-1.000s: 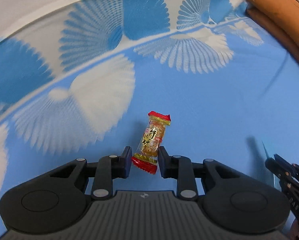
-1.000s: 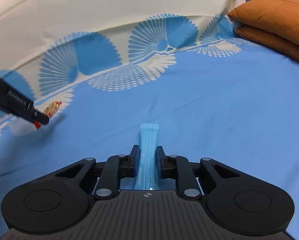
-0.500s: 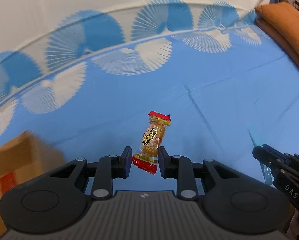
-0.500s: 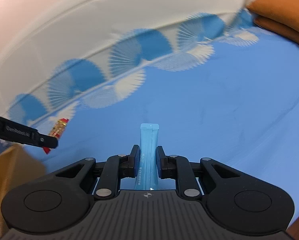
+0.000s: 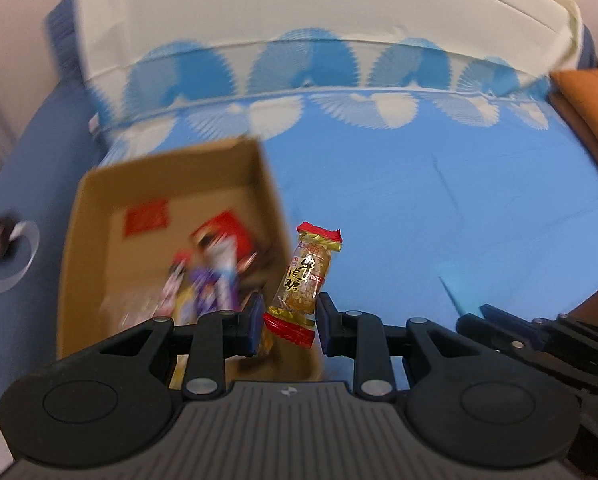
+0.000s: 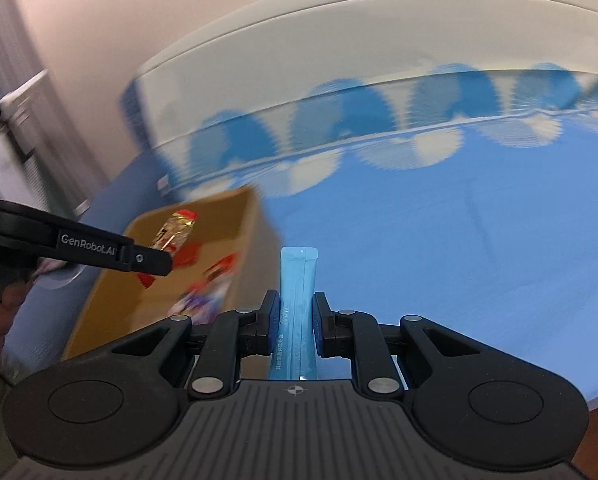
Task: Organize snacks
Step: 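Carry the light-blue stick and orange candy over the box with both tools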
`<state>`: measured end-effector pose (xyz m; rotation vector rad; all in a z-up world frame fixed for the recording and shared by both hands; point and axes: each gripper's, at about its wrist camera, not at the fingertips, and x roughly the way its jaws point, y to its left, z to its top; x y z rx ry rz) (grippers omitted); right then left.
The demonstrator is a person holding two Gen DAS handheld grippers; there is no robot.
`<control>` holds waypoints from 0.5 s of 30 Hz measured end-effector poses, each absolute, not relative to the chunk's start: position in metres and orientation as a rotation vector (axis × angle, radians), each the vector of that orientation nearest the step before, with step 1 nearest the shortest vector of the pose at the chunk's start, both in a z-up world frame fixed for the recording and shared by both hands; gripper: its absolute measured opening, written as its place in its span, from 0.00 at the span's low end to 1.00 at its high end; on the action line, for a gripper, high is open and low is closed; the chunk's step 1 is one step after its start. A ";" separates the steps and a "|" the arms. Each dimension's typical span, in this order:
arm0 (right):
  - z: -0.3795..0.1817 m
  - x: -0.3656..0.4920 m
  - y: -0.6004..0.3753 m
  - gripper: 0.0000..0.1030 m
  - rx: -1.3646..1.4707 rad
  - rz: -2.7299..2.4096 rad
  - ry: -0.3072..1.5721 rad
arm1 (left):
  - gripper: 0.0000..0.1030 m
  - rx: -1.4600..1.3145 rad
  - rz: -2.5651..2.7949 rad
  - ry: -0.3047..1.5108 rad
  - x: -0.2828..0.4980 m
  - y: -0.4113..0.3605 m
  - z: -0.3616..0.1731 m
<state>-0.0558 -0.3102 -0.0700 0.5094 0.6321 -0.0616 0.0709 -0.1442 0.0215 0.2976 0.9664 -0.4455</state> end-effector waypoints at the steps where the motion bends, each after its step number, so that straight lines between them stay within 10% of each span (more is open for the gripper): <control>1: -0.066 -0.058 -0.298 0.18 0.502 -0.038 0.642 | 0.30 0.282 -0.432 0.975 0.064 -0.127 0.022; 15: -0.035 -0.058 -0.192 0.18 0.355 0.093 0.705 | 0.30 0.165 -0.275 0.975 0.045 -0.004 0.022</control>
